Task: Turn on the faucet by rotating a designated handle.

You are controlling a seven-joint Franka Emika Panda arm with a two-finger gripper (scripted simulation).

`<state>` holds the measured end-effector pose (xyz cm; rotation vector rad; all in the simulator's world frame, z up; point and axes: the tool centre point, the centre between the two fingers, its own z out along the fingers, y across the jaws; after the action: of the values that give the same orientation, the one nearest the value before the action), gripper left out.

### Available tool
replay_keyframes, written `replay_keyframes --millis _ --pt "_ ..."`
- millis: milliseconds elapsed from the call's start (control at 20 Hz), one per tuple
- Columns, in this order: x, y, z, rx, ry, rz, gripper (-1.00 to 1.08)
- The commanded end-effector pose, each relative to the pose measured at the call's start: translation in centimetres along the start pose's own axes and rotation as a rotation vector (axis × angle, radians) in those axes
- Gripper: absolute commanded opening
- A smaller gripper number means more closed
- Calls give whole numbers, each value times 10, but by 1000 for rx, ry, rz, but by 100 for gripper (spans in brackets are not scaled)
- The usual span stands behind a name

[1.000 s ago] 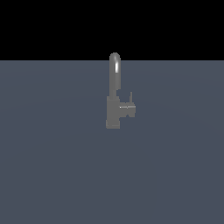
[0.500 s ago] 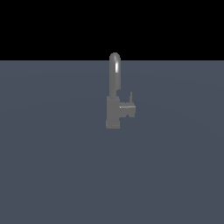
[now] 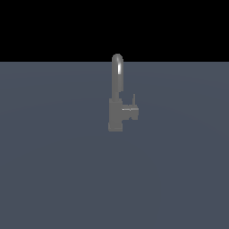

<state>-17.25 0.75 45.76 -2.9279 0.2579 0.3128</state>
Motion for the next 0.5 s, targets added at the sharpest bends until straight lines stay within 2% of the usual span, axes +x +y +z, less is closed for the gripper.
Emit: replay_keyframes --millis 0,450 --pt "15 -1 0 32 -33 33 -100" --pt "70 0 6 151 -155 153 -100"
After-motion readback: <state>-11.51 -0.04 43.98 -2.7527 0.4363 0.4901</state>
